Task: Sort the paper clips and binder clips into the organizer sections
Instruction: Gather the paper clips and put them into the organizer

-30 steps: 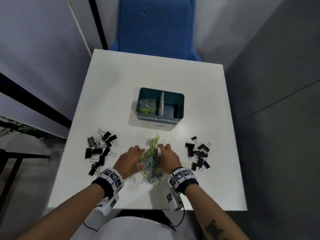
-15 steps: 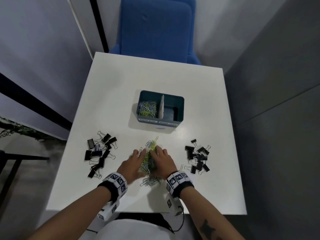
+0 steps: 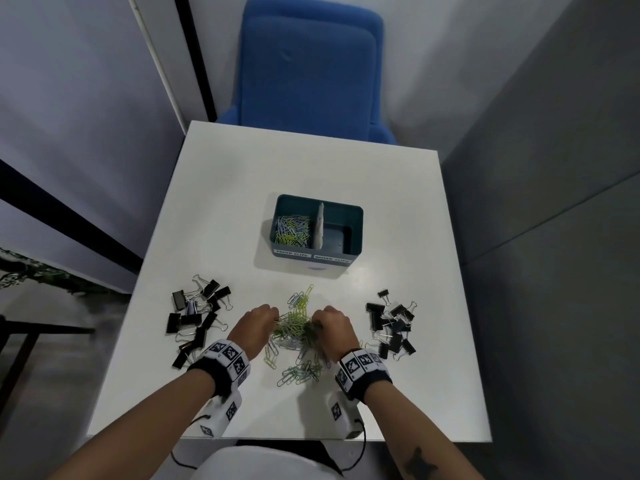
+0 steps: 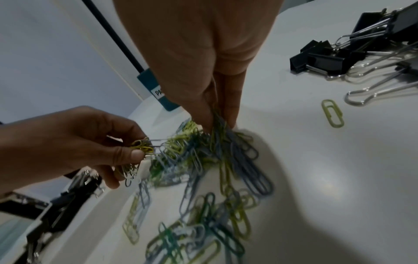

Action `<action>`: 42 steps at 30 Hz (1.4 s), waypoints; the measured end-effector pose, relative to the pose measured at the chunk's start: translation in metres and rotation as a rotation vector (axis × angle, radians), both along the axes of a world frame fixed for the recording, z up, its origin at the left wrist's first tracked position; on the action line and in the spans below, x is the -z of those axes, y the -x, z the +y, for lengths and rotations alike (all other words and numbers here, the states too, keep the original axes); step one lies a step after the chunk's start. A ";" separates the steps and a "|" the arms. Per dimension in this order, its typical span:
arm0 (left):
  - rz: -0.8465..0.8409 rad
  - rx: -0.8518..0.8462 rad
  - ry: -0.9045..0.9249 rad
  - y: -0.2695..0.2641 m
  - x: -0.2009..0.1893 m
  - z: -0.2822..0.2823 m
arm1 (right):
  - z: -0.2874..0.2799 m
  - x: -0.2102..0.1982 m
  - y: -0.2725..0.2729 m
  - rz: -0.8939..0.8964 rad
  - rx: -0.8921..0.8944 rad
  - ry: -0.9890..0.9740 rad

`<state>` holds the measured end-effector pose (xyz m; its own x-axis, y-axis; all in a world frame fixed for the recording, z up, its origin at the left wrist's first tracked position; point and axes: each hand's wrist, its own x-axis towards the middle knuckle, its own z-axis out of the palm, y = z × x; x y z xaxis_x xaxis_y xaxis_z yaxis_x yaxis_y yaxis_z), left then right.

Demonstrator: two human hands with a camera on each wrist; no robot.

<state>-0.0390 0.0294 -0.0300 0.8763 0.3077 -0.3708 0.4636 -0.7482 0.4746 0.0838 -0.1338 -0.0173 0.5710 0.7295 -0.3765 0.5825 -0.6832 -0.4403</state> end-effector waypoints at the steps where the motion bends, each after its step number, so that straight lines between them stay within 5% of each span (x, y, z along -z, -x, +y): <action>1: -0.026 -0.019 0.013 -0.001 -0.003 0.002 | 0.000 -0.002 -0.002 0.004 0.002 0.000; 10: -0.278 -0.119 0.105 -0.019 -0.072 0.018 | -0.014 -0.016 -0.008 0.017 0.089 -0.092; 21: -0.519 -0.217 0.033 -0.129 -0.154 0.071 | 0.020 -0.092 -0.047 0.016 0.164 -0.337; 26: -0.419 -0.246 0.156 -0.136 -0.139 0.079 | 0.065 -0.130 -0.082 -0.058 0.146 -0.444; 32: -0.373 -0.292 0.094 -0.091 -0.094 0.067 | 0.120 -0.147 -0.114 -0.097 0.164 -0.483; 36: -0.101 -0.223 0.127 -0.054 -0.054 0.052 | 0.130 -0.138 -0.117 -0.113 0.057 -0.337; 42: 0.248 -0.046 -0.212 -0.015 -0.013 0.013 | 0.081 -0.100 -0.075 -0.262 -0.085 -0.263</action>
<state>-0.0241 0.0419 -0.0166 0.7507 0.4384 -0.4941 0.5813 -0.7937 0.1789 0.1585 -0.0527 0.0822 0.5560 0.8310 -0.0194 0.7486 -0.5107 -0.4227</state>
